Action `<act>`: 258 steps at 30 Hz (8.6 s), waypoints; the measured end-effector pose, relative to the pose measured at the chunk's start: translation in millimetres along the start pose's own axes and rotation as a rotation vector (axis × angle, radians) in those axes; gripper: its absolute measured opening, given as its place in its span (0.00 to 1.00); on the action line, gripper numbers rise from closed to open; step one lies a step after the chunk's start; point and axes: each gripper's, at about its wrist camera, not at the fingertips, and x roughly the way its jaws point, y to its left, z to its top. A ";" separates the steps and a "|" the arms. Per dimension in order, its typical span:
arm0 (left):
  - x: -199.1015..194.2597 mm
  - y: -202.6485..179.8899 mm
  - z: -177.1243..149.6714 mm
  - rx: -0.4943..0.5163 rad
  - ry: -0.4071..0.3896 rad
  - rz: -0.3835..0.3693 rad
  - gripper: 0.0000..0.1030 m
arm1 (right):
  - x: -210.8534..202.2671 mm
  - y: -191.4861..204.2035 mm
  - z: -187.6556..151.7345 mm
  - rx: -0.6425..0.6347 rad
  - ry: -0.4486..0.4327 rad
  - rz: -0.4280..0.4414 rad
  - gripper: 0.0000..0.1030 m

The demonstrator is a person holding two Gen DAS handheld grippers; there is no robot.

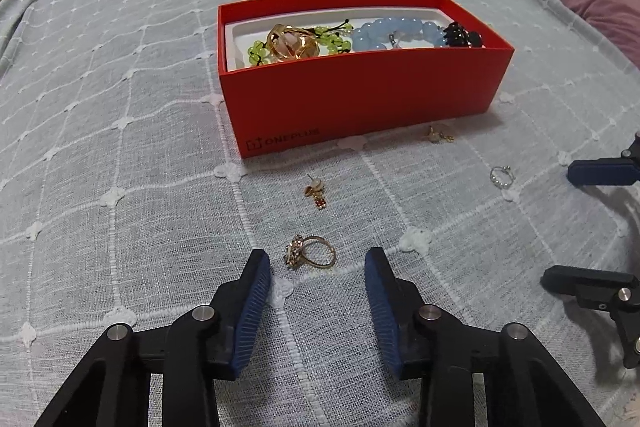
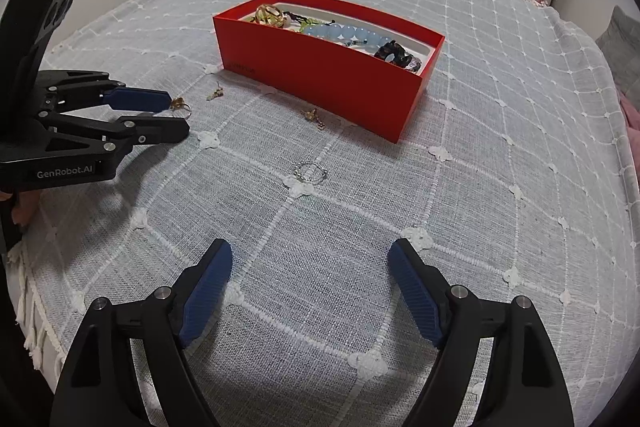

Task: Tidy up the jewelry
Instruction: 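Withdraw both tools from the box toward the small rings on the bed, then grasp the small gem gold ring with left tool while right grasps the silver ring, then carry both held rings over the red box, then lower both rings into the red box and open both tools, then move left tool to a gold earring and close on it, then grasp the other gold earring with right tool while left holds its earring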

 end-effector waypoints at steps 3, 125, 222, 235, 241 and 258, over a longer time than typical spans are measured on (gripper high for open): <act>1.1 -1.5 1.4 0.006 -0.001 0.002 0.37 | 0.4 0.1 0.1 0.001 0.000 -0.001 0.82; -11.6 0.5 72.9 -0.113 -0.146 -0.016 0.19 | -9.1 -32.0 99.0 0.118 -0.195 0.044 0.19; 19.8 -5.9 29.6 -0.088 0.029 -0.018 0.24 | 0.3 -35.6 29.9 0.244 0.088 -0.057 0.61; 25.1 -0.4 35.1 -0.124 0.043 0.023 0.02 | 5.7 -34.4 34.8 0.234 0.065 -0.064 0.61; 12.5 4.1 35.5 -0.136 0.028 0.020 0.02 | 7.4 -31.5 41.7 0.244 0.020 -0.026 0.61; -2.2 29.6 17.2 -0.177 0.045 0.038 0.02 | 47.6 -7.9 72.3 0.217 -0.035 0.026 0.38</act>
